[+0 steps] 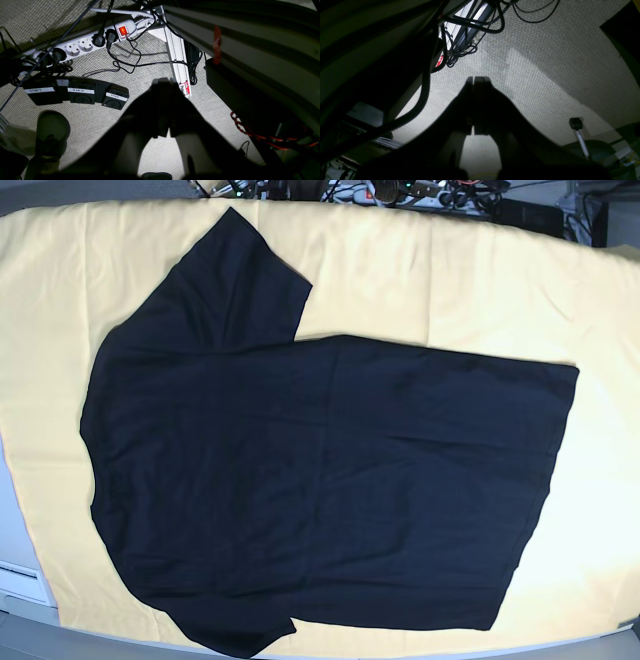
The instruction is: Fold the T-shirt properly
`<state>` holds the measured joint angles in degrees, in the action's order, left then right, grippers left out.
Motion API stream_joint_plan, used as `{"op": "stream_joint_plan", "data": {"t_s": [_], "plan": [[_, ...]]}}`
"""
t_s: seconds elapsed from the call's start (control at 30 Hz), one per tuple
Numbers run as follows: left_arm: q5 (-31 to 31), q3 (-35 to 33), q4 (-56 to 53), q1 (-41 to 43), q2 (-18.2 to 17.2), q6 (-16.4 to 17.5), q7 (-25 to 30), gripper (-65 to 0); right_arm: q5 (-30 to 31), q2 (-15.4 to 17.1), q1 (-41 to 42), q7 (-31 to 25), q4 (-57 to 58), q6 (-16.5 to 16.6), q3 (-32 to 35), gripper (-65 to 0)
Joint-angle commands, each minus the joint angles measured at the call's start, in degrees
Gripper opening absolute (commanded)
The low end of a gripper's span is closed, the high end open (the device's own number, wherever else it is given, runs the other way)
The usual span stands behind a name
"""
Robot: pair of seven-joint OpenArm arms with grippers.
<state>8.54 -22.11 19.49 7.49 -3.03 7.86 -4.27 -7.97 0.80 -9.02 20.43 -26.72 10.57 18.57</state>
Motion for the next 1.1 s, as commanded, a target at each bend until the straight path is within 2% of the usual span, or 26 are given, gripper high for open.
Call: {"op": "stream_joint_plan", "data": {"t_s": [0.0,0.9,1.07], "plan": [[-0.15,0.00,0.39,0.26,0.02,0.50,0.37,-65.0,0.20,-0.02,-0.02,0.20,-0.55,0.39,-0.17,-65.0],[-0.15,0.00,0.39,0.28,0.04,0.52,0.37,-65.0,0.20,-0.02,0.00,0.20,-0.59,0.46,-0.17,-65.0],[-0.15,0.00,0.39,0.28,0.04,0.52,0.37,-65.0,0.20,-0.02,-0.02,0.20,-0.59,2.56,-0.17,-65.0]]}}
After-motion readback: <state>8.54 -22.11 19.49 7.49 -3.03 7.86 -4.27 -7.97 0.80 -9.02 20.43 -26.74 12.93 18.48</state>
